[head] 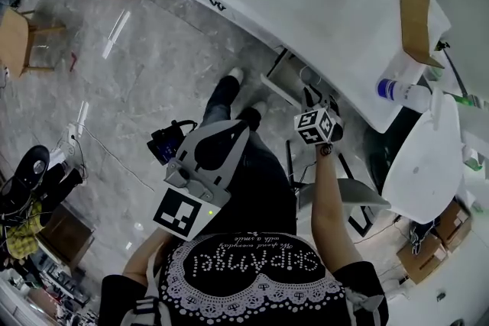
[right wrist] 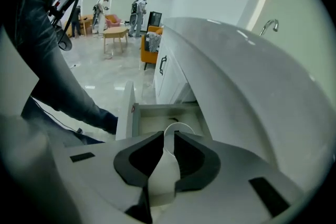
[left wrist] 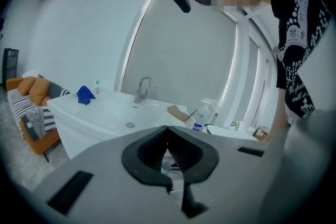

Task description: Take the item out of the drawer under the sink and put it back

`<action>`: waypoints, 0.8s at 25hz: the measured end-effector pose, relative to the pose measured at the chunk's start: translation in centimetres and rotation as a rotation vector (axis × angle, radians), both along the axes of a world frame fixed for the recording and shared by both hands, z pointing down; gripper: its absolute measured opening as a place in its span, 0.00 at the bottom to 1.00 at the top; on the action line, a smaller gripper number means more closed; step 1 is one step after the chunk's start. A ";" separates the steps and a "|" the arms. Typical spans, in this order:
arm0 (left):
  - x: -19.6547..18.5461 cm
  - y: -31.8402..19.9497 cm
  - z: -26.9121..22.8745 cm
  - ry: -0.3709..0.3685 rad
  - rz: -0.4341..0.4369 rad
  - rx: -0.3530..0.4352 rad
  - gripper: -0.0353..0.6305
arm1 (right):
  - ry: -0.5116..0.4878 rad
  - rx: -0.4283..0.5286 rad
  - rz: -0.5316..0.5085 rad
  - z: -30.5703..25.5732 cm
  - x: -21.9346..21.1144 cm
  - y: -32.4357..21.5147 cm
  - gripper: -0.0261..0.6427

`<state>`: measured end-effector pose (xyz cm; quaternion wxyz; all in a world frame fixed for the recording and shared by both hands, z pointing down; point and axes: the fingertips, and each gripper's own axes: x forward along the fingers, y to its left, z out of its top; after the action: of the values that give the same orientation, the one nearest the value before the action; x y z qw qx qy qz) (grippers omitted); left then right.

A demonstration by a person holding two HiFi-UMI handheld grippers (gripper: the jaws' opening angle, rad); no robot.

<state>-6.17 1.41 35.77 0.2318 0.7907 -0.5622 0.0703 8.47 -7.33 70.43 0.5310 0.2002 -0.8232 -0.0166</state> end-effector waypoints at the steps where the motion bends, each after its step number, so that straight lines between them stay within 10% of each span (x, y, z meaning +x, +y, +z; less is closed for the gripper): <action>1: -0.2 0.0 0.1 0.000 -0.005 -0.002 0.06 | 0.017 -0.006 -0.006 0.6 0.1 0.0 0.12; 20: -3.4 -1.6 2.2 0.009 -0.053 -0.055 0.06 | 0.132 -0.128 -0.025 6.7 -0.7 -0.6 0.12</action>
<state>-9.62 -0.20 37.99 0.2579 0.7692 -0.5797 0.0760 7.76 -7.91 77.17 0.5956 0.1539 -0.7882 0.0164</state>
